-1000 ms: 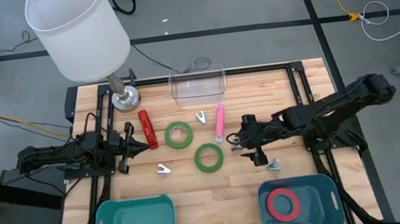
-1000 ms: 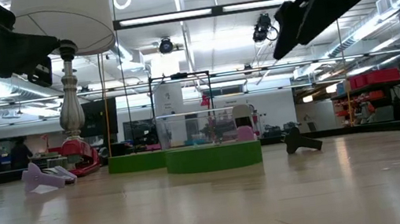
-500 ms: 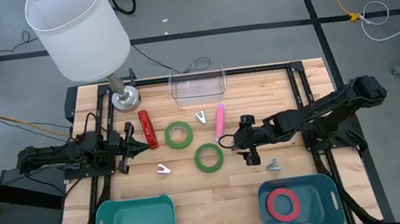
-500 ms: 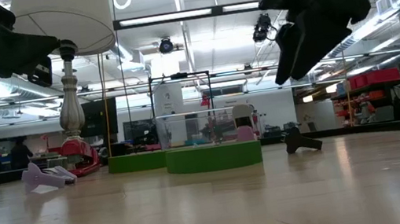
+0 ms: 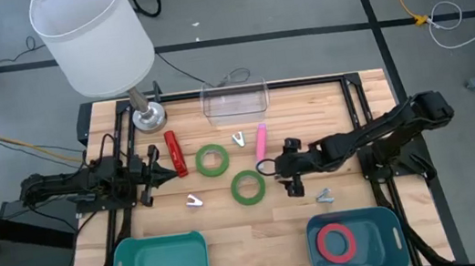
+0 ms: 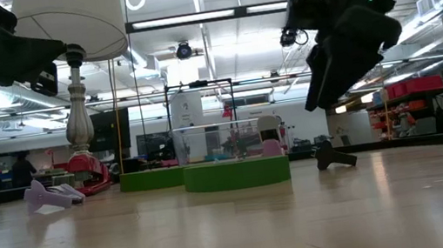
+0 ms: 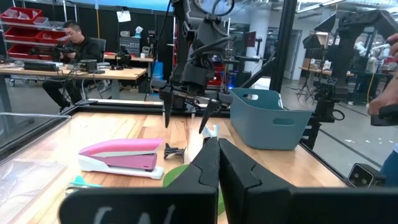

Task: Pick and place Stapler, Stapler remover, tape
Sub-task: Put the black staple remover into the transparent bin

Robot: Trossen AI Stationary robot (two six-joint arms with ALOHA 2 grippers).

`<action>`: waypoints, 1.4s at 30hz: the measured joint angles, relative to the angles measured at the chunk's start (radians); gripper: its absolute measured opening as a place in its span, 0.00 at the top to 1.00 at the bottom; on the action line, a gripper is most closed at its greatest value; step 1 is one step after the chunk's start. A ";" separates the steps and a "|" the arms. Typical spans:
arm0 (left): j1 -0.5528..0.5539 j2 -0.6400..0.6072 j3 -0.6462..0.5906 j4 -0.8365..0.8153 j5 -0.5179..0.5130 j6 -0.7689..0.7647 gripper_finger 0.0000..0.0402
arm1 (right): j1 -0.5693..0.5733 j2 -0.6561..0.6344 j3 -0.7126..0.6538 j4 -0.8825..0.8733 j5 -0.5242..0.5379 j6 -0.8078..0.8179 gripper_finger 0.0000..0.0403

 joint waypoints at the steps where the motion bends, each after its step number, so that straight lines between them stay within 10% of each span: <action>1: 0.000 0.000 0.000 0.000 0.000 0.000 0.99 | 0.000 0.000 -0.013 0.023 0.000 0.003 0.13; 42: 0.000 0.000 0.000 0.000 0.000 0.000 0.99 | -0.035 -0.011 -0.168 0.323 -0.016 0.087 0.13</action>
